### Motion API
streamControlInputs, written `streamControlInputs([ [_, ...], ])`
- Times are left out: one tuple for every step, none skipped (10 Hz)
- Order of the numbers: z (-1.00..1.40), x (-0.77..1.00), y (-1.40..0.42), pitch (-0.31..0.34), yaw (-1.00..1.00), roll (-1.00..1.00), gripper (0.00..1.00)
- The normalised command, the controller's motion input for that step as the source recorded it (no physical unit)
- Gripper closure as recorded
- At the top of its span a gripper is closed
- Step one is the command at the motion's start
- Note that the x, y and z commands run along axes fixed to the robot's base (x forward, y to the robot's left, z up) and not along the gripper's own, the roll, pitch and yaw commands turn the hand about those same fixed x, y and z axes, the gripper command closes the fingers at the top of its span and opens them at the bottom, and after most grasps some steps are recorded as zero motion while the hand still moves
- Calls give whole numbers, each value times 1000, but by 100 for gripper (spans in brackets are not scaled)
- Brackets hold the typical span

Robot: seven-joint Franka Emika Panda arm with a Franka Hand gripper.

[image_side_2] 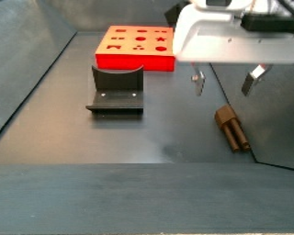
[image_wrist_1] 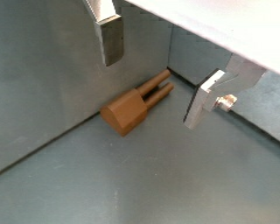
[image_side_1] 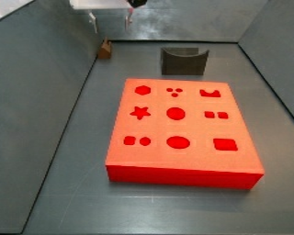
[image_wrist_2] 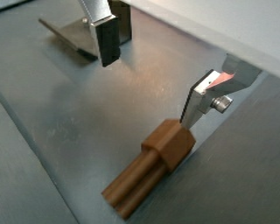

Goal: Pick up the 3 prong object. Move up. Place the 3 prong object on the fixture. Regrasp the 3 prong object. Move to above the board. Insert the 3 prong object.
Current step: Pick up the 3 prong object.

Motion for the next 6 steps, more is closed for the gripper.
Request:
streamControlInputs([
  [-966,0,126,-130,0,0,0],
  [-1000,-31,206,-67,0,46,0],
  [-1000,-194,223,-46,9,64,0],
  [-1000,-240,200,-44,20,61,0],
  [-1000,-226,186,-50,29,47,0],
  [-1000,-191,174,-66,29,41,0],
])
